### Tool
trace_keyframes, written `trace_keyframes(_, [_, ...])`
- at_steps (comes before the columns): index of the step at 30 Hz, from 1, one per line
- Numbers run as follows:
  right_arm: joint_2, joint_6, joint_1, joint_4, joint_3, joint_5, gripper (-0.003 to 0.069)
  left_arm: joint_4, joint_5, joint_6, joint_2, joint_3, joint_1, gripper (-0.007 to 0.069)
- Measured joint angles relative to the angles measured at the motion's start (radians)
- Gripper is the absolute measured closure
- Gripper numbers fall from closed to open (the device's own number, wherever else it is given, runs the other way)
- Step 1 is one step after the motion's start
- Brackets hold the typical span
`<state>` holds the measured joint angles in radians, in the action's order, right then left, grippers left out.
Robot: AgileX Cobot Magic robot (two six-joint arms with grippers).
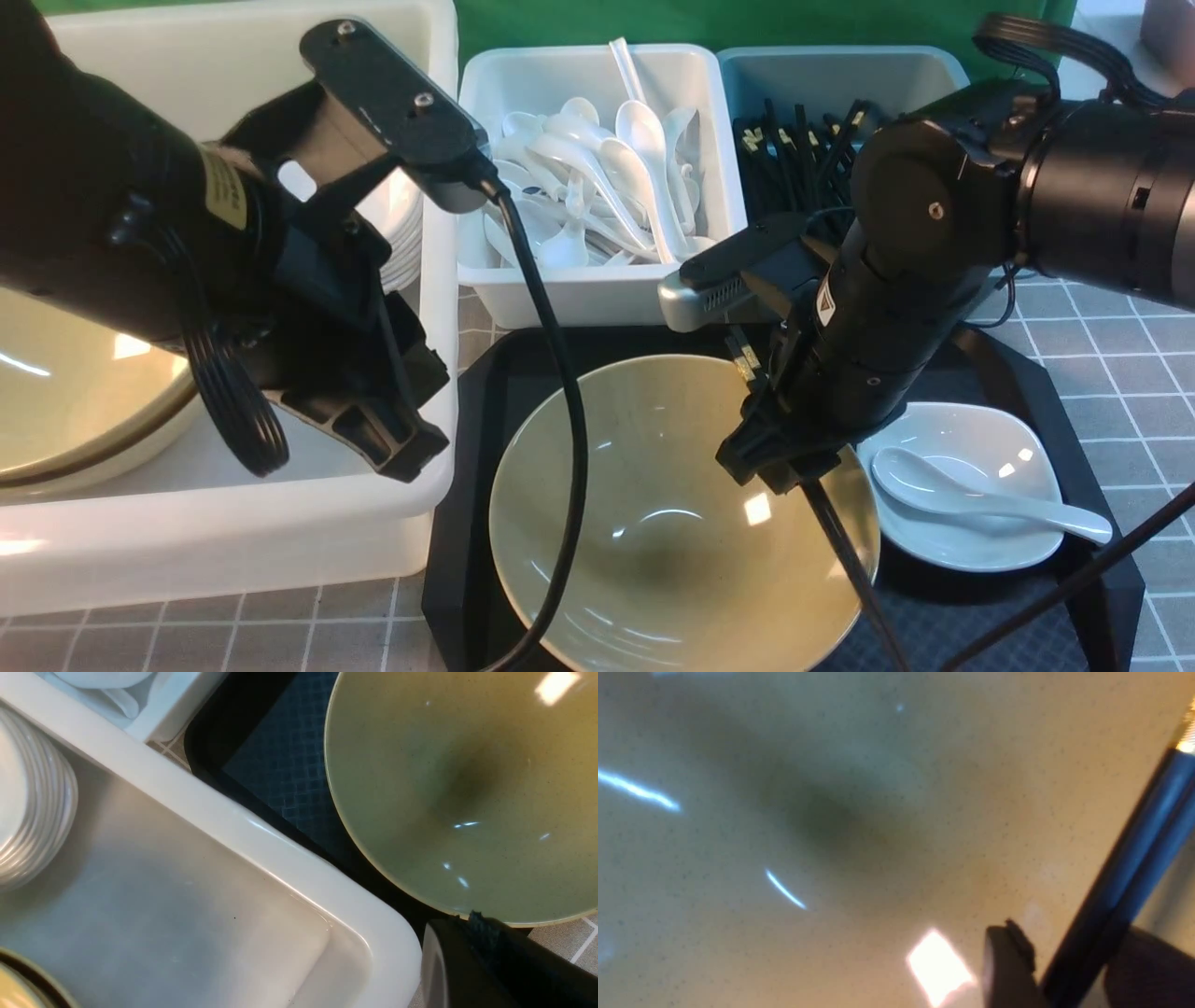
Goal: On grey table put chopsticks spoon bowls plates into blue grey white boxes.
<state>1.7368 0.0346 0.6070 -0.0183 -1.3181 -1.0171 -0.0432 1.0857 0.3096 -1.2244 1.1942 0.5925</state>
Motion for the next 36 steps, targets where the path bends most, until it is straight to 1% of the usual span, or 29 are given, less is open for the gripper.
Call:
trace_keyframes(3, [0.000,0.007,0.000,0.000,0.000,0.003,0.0480,0.000,0.000,0.000,0.000,0.000,0.000,0.0636])
trace_keyframes(5, [0.000,0.008,0.000,0.000,0.000,0.003,0.0511,0.000,0.000,0.000,0.000,0.000,0.000,0.0636])
trace_keyframes(13, [-0.006,0.014,0.000,0.004,-0.046,-0.020,0.0512,-0.001,-0.021,-0.003,0.000,0.000,0.000,0.0636])
trace_keyframes(18, [-0.048,-0.007,0.000,0.018,-0.138,-0.056,0.0512,-0.019,-0.083,-0.050,-0.013,0.000,0.000,0.0636])
trace_keyframes(21, [-0.071,-0.015,-0.001,0.079,-0.231,-0.096,0.0512,-0.022,-0.124,-0.065,-0.051,0.016,0.000,0.0636])
trace_keyframes(23, [-0.074,-0.027,-0.011,0.095,-0.283,-0.116,0.0512,-0.022,-0.138,-0.070,-0.087,0.045,0.000,0.0636])
trace_keyframes(27, [-0.074,-0.042,-0.081,0.101,-0.377,-0.123,0.0512,-0.022,-0.148,-0.074,-0.187,0.179,0.000,0.0636])
trace_keyframes(29, [-0.074,-0.047,-0.104,0.102,-0.393,-0.122,0.0512,-0.022,-0.151,-0.074,-0.219,0.229,0.000,0.0636])
trace_keyframes(31, [-0.074,-0.051,-0.148,0.105,-0.414,-0.113,0.0512,-0.022,-0.157,-0.073,-0.263,0.310,-0.001,0.0636])
trace_keyframes(33, [-0.066,-0.053,-0.209,0.105,-0.444,-0.078,0.0512,-0.022,-0.171,-0.064,-0.348,0.432,-0.001,0.0636])
trace_keyframes(34, [-0.064,-0.053,-0.217,0.105,-0.447,-0.074,0.0512,-0.022,-0.174,-0.064,-0.361,0.450,-0.001,0.0636])
trace_keyframes(36, [-0.042,-0.054,-0.261,0.094,-0.476,-0.025,0.0512,-0.022,-0.189,-0.063,-0.434,0.551,-0.005,0.0636])
